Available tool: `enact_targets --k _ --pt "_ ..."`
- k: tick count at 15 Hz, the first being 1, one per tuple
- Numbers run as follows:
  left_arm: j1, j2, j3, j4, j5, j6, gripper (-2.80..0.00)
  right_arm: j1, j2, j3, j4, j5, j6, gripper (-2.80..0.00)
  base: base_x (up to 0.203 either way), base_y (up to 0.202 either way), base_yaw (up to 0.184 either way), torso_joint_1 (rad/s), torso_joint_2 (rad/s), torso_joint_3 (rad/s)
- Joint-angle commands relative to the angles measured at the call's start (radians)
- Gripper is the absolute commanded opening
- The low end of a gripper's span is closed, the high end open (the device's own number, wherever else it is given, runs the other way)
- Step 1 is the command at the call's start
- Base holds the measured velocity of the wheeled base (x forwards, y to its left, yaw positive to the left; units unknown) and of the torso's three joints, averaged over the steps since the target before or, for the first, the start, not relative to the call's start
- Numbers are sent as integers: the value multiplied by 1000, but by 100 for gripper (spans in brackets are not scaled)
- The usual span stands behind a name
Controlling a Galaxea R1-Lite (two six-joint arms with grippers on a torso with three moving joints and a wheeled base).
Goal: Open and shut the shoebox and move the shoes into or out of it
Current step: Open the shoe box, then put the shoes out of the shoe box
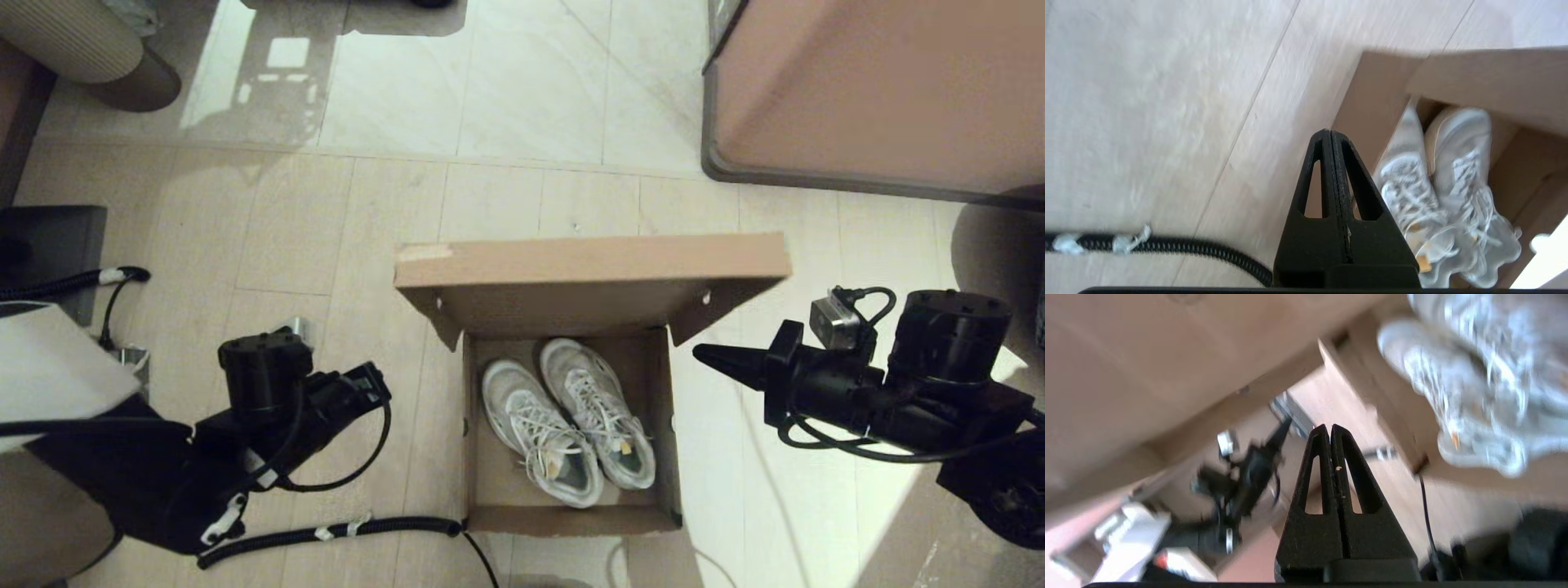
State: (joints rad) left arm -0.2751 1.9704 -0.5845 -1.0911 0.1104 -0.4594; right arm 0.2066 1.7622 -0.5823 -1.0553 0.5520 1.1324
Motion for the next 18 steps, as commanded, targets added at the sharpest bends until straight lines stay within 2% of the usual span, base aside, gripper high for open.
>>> enact_targets --k 1,3,5,6,7,8,9,10,11,12,13,14,16,18 --pt "5 -47 9 -9 0 -4 -280 -26 60 -118 -8 -3 52 -280 0 0 0 0 0 0" --pt "5 -55 21 -9 0 -4 -280 -54 132 -228 -8 -6 90 -280 0 0 0 0 0 0" --pt "5 -64 32 -9 2 -2 -280 -73 146 -256 -6 -7 68 -280 0 0 0 0 0 0" --pt "1 -68 42 -10 2 -1 -280 -62 125 -237 -1 -7 5 -280 0 0 0 0 0 0" --pt "-2 -79 53 -10 4 -2 -280 -34 102 -200 30 -9 -133 -280 0 0 0 0 0 0" --pt "-2 -105 69 -10 6 -3 -280 -3 79 -161 82 -28 -309 -280 0 0 0 0 0 0" --pt "1 -138 96 -10 6 -4 -280 34 60 -129 141 -80 -486 -280 0 0 0 0 0 0" --pt "7 -179 131 -10 7 -4 -280 90 39 -102 211 -206 -652 -280 0 0 0 0 0 0" --pt "15 -216 163 -10 7 -4 -280 155 27 -88 260 -356 -727 -280 0 0 0 0 0 0" --pt "36 -254 192 -10 7 -4 -280 233 18 -77 304 -472 -768 -280 0 0 0 0 0 0" --pt "71 -282 212 -10 6 -6 -280 294 12 -66 353 -529 -805 -280 0 0 0 0 0 0" --pt "103 -302 222 -9 6 -7 -280 333 8 -56 420 -563 -851 -280 0 0 0 0 0 0" --pt "167 -347 247 -7 6 -2 -280 394 8 -45 457 -594 -881 -280 0 0 0 0 0 0" --pt "200 -381 303 -9 3 43 -280 438 26 -10 471 -598 -909 -280 0 0 0 0 0 0"
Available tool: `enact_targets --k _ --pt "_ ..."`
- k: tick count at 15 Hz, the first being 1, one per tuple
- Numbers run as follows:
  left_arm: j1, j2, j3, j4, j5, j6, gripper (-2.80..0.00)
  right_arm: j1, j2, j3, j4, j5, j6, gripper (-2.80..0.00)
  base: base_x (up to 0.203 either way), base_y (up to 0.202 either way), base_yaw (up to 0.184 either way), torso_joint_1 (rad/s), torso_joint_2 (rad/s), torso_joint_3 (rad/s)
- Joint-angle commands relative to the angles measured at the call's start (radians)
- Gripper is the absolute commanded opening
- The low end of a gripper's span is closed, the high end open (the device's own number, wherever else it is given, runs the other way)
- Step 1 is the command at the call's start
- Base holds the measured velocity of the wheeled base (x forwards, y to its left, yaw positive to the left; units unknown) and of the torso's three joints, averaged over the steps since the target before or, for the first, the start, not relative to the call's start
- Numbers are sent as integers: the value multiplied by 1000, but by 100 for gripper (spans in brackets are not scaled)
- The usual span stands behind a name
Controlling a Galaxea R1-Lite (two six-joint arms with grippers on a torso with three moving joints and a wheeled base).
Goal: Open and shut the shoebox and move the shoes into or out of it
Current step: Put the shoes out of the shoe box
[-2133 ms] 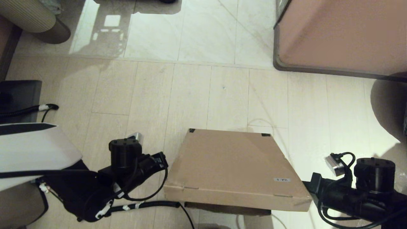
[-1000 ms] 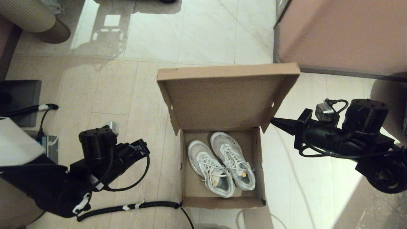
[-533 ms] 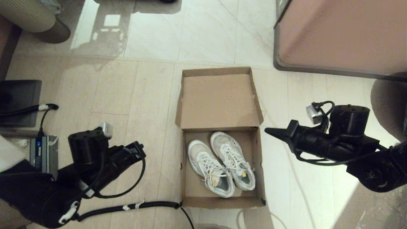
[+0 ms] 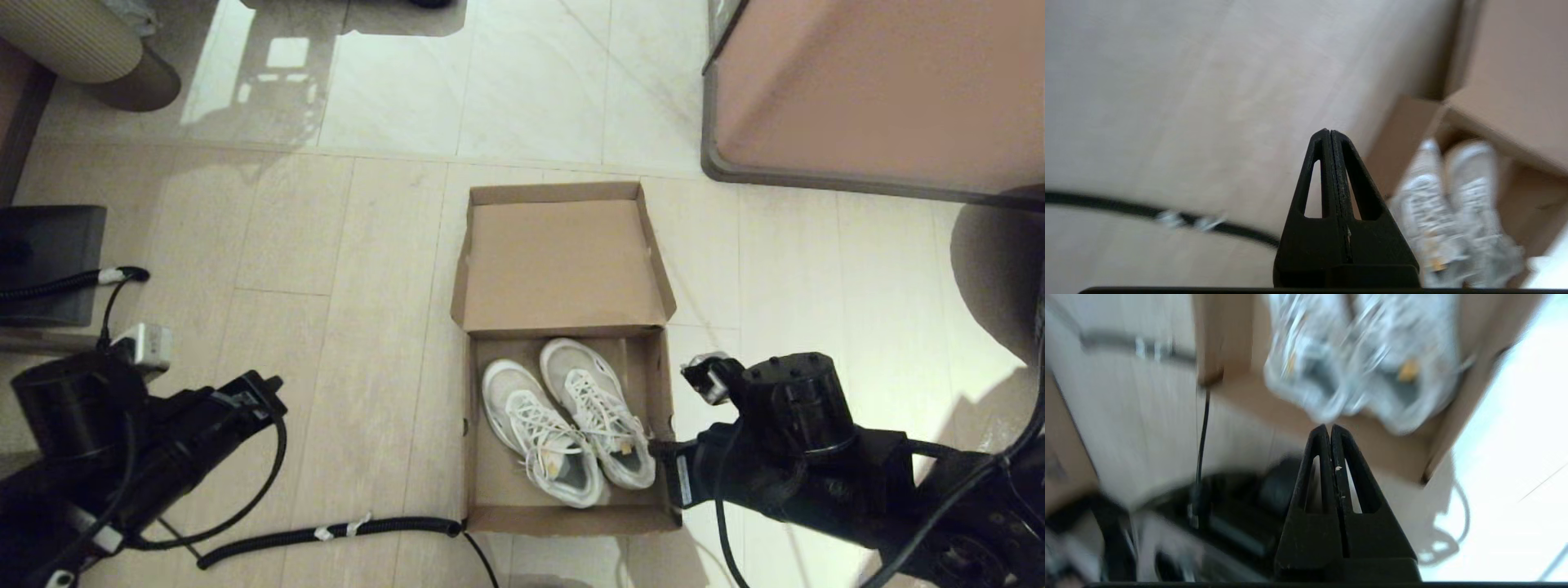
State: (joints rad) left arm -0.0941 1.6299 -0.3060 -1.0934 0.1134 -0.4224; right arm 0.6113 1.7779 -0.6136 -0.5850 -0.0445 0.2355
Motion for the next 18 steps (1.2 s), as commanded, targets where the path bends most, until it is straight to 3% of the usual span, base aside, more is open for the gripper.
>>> enact_targets --k 1,2,7,10,14,18 --pt "21 -47 62 -10 1 17 -280 38 36 29 -2 -2 -32 -280 0 0 0 0 0 0" --pt "23 -57 95 -19 1 22 -280 46 62 26 -5 -4 -36 0 0 0 0 0 0 0" --pt "47 -73 148 -77 -1 25 -280 68 203 -6 -40 -107 -94 0 0 0 0 0 0 0" --pt "50 -74 142 -77 0 25 -280 68 306 -108 -65 -167 -148 0 0 0 0 0 0 0" --pt "50 -76 145 -77 -1 25 -280 81 410 -249 -66 -179 -162 0 0 0 0 0 0 0" --pt "50 -71 136 -77 -1 25 -280 89 483 -295 -67 -201 -175 0 0 0 0 0 0 0"
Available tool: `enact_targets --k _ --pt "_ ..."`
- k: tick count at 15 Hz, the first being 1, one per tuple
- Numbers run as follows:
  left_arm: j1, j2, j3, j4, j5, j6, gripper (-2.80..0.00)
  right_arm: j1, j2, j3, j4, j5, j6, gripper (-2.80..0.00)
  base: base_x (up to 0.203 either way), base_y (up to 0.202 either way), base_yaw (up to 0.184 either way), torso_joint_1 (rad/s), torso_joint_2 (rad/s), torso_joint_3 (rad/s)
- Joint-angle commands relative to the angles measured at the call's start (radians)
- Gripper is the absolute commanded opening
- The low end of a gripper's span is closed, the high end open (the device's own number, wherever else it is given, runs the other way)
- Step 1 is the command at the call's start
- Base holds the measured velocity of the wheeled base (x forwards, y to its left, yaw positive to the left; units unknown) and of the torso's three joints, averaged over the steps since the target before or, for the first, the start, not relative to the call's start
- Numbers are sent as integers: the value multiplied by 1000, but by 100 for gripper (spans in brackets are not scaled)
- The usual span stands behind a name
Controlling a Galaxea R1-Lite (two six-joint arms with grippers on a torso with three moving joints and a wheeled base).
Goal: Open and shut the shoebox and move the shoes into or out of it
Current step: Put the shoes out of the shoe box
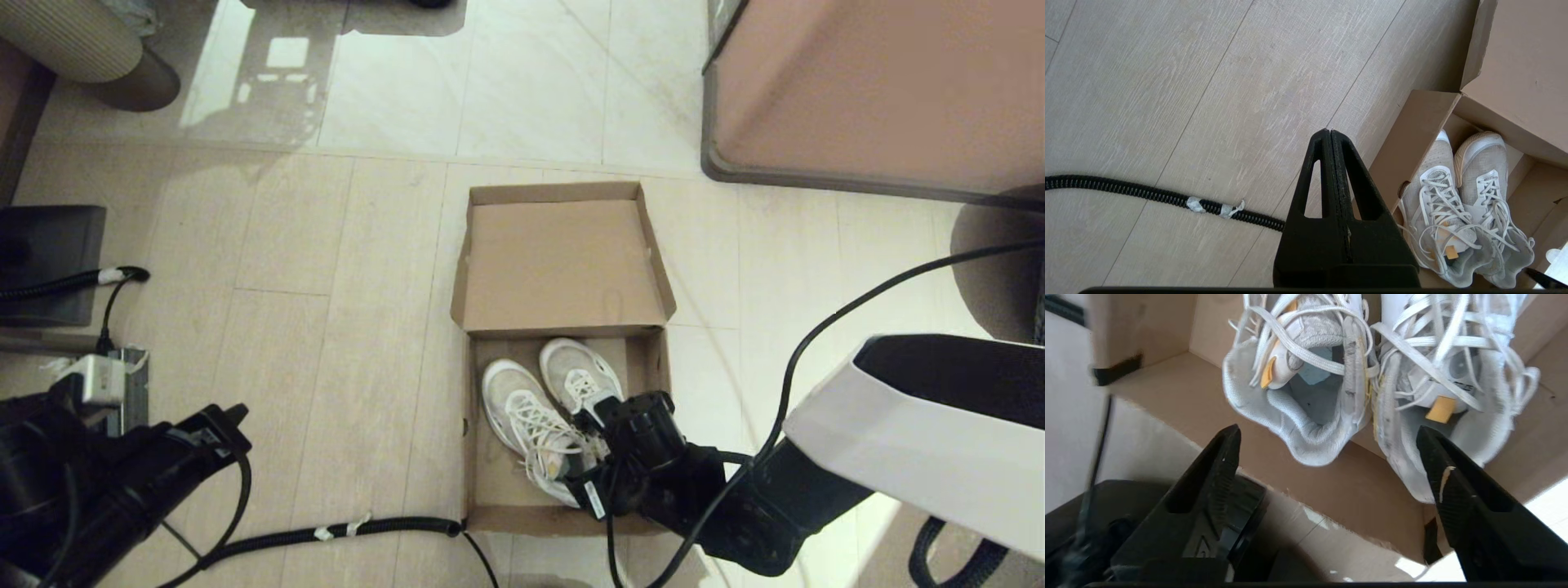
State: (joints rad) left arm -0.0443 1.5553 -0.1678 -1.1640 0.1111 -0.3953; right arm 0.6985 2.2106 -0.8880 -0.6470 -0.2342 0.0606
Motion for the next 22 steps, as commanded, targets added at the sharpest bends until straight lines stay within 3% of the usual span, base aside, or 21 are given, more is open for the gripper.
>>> enact_targets --k 1,3,7,11,19,22 --pt "0 2 -2 -6 1 -2 -280 1 70 -39 -4 -27 -2 0 0 0 0 0 0 0" --pt "0 2 -2 -6 -1 -4 -280 -4 122 -94 5 -51 -9 0 0 0 0 0 0 0" --pt "0 2 -12 -6 -2 0 -280 -32 211 -180 23 -185 -66 0 0 0 0 0 0 0" --pt "0 13 -16 -6 -2 1 -280 -78 257 -279 42 -189 -67 0 0 0 0 0 0 0" --pt "0 14 -32 -6 -2 4 -280 -77 340 -507 231 -184 -63 0 0 0 0 0 0 0" --pt "1 8 -33 -6 -2 37 -280 -77 351 -553 299 -186 -61 0 0 0 0 0 0 0"
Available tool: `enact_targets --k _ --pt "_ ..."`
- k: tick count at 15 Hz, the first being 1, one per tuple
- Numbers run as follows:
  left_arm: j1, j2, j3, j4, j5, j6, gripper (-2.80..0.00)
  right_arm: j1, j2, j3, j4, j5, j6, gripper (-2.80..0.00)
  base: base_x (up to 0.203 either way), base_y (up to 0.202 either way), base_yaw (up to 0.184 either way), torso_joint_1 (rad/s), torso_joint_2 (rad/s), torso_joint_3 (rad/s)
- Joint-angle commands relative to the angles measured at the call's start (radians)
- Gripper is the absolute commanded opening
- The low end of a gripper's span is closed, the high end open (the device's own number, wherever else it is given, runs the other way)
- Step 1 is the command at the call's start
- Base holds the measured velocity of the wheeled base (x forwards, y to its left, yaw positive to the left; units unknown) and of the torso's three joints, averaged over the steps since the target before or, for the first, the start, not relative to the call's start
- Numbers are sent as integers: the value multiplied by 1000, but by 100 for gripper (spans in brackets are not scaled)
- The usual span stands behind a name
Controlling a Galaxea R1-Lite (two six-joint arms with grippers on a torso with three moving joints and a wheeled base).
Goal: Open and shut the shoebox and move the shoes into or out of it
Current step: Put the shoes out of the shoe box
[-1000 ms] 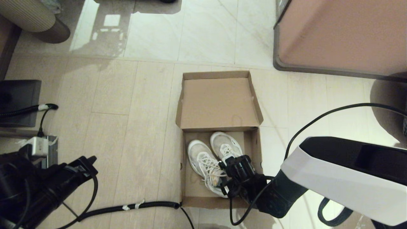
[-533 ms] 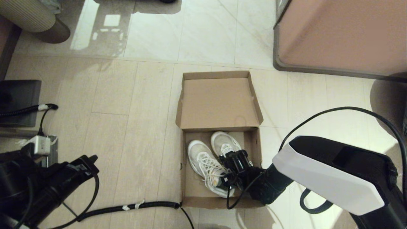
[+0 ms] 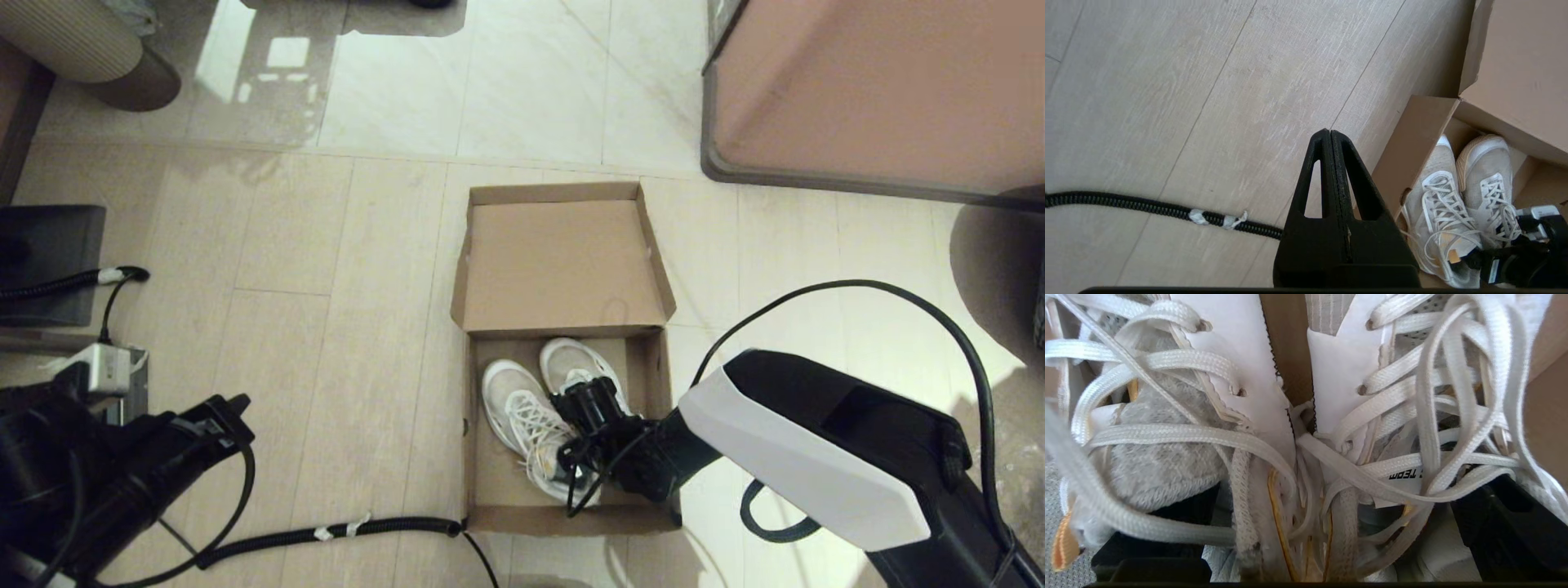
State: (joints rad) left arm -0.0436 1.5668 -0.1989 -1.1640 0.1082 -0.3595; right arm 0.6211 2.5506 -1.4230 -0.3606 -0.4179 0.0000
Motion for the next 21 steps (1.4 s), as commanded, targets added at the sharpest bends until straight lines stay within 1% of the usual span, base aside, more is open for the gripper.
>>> enact_targets --k 1,6,9,11,15,18,20,21 --pt "1 -5 -2 -6 1 2 -280 1 11 -20 18 -2 2 -280 0 0 0 0 0 0" --pt "1 -37 -2 -6 -2 3 -280 -2 -3 -30 87 4 -1 -280 0 0 0 0 0 0" --pt "1 -54 2 -5 -4 3 -280 -4 -38 -24 118 50 1 -280 0 0 0 0 0 0" --pt "1 -65 4 -5 -9 4 -280 -3 -96 -16 174 87 5 -280 0 0 0 0 0 0" --pt "-1 -62 4 -5 -16 4 -280 7 -264 5 319 160 74 -280 0 0 0 0 0 0" --pt "-1 -64 7 -5 -16 4 -280 25 -407 84 405 227 85 -280 0 0 0 0 0 0" --pt "2 -73 4 -5 -16 4 -280 66 -490 172 427 239 101 -280 0 0 0 0 0 0" --pt "2 -76 4 -5 -15 4 -280 92 -523 191 431 240 131 -280 0 0 0 0 0 0"
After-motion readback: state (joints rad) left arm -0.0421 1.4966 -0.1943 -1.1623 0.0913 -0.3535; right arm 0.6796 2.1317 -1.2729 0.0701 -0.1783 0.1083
